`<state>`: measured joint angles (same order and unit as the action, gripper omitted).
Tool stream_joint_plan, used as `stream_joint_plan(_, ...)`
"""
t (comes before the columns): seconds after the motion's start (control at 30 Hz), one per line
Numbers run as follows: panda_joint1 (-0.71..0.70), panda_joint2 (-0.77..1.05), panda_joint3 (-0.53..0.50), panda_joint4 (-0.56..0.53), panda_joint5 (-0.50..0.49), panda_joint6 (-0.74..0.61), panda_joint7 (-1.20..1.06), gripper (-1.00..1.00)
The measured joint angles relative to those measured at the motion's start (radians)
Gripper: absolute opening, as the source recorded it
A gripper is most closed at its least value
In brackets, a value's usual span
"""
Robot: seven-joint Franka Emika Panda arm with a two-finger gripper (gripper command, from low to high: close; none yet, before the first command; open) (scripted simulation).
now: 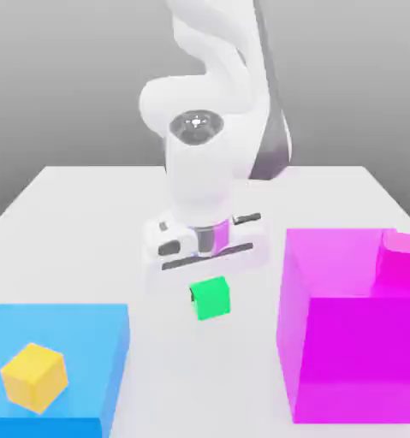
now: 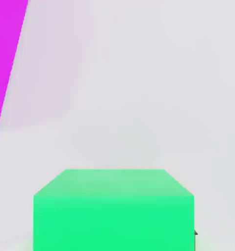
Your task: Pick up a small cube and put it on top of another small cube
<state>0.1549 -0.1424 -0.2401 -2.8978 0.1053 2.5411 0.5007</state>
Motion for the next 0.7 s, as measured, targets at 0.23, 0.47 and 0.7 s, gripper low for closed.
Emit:
stream_joint_plan(0.23, -0.028, 0.015, -0.043, 0.145, 0.218, -0.299, 0.223, -1.0)
stream_joint_plan(0.47, -0.014, 0.028, -0.046, 0.309, 0.478, -0.597, 0.494, -1.0)
stream_joint_plan(0.7, 0.053, 0.034, -0.006, 0.462, 0.738, -0.844, 0.762, -1.0)
